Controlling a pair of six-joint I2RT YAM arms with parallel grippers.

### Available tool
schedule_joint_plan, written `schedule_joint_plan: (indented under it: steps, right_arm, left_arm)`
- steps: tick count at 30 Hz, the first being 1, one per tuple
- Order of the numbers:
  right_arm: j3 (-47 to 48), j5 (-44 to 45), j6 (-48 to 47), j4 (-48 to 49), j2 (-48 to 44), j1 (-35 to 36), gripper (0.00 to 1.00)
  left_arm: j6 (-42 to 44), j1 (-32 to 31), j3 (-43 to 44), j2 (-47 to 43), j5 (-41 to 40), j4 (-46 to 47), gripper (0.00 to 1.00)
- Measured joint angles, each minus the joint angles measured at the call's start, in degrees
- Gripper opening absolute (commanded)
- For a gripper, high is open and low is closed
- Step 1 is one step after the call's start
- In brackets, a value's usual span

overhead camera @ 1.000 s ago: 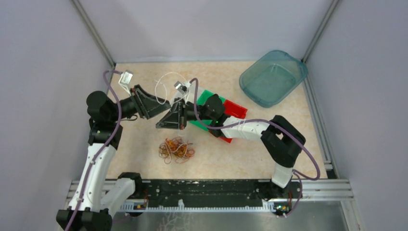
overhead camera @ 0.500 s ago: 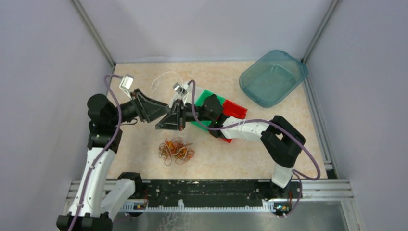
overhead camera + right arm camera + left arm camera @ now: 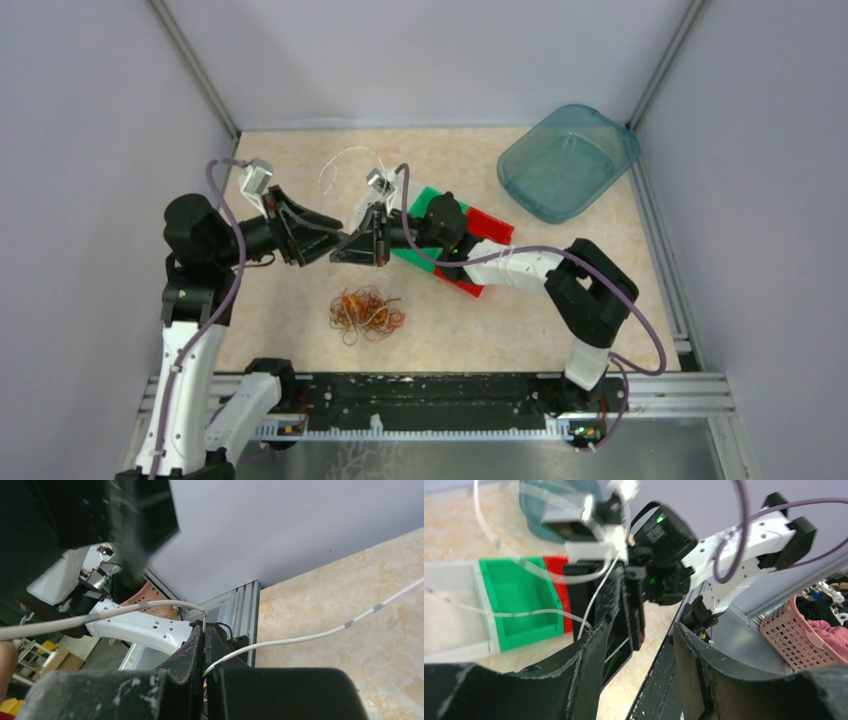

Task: Untangle the cables
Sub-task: Untie the cable.

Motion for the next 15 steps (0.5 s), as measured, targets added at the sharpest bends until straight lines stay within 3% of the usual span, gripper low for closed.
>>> schedule_joint_plan:
  steps: [5,15]
  right_arm:
    - [-0.1,0.0,-1.6,-1.7,-0.6,0.0,0.00]
    - [-0.1,-0.1,-5.4,-5.7,-3.0,0.0,0.00]
  left_arm:
    - [0.9,0.0,-3.0,-0.2,-0.1,-4.1,0.78]
    - [-0.4,0.0,-3.5,1.3,-1.0,-5.6,0.80]
